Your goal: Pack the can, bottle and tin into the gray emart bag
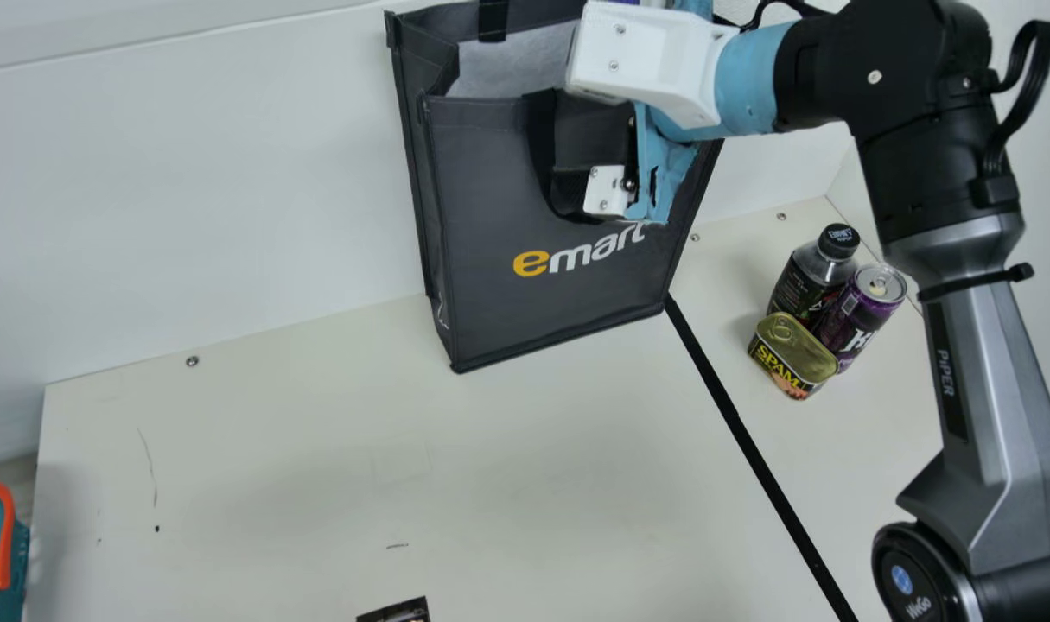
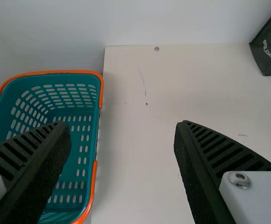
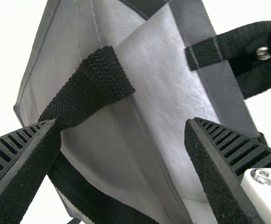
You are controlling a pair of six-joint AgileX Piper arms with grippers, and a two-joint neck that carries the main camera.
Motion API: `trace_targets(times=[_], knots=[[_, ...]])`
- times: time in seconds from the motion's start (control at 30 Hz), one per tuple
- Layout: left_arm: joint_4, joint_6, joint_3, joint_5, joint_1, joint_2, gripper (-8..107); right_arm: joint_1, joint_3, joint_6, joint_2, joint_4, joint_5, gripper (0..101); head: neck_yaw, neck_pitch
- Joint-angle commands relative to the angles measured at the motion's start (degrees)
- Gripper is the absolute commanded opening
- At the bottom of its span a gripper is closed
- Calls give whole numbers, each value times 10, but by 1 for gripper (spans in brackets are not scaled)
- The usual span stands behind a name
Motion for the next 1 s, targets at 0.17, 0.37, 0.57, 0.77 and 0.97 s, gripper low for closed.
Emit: trace_targets(times=[0.17,0.37,0.57,0.77,0.97], knots=[[0,0,0,0,0,0,90,6,1,-6,12,0,0,91,0,-13],[0,0,0,0,0,0,90,5,1,-7,25,-1,0,84,0,-13],[0,0,0,0,0,0,90,1,0,-5,33,-3,0,44,0,-13],[0,0,0,0,0,0,90,-5,-1,-5,32,-1,0,4,0,-13],[0,0,0,0,0,0,90,-10,-9,1,25,1,0,0,0,-13]])
